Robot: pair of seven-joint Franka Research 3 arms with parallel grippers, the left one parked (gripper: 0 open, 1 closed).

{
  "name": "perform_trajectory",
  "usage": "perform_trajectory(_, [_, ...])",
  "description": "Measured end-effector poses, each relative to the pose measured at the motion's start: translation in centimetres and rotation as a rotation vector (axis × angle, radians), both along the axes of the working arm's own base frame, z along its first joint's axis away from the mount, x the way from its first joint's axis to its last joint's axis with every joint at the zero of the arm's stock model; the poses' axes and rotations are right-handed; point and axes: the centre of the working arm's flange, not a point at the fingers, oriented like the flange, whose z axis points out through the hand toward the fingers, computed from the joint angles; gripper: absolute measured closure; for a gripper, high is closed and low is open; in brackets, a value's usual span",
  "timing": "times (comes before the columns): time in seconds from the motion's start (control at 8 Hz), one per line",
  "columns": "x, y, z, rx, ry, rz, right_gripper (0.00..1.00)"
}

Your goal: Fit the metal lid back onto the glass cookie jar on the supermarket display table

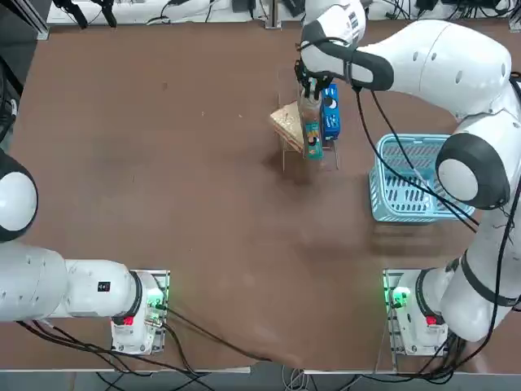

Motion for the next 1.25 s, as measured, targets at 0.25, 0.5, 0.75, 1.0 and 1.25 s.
perform_trajectory(0.25, [0.0, 0.0, 0.0, 0.003, -0.006, 0.0, 0.72])
perform_trajectory(0.5, [0.0, 0.0, -0.1, 0.008, -0.013, 0.001, 0.72])
perform_trajectory(0.75, [-0.3, -0.3, 0.0, 0.021, -0.032, 0.003, 0.72])
perform_trajectory(1.0, [-0.8, -0.6, -0.1, 0.034, -0.049, 0.01, 0.72])
perform_trajectory(1.25, [-1.1, -0.8, -0.1, 0.042, -0.059, 0.024, 0.72])
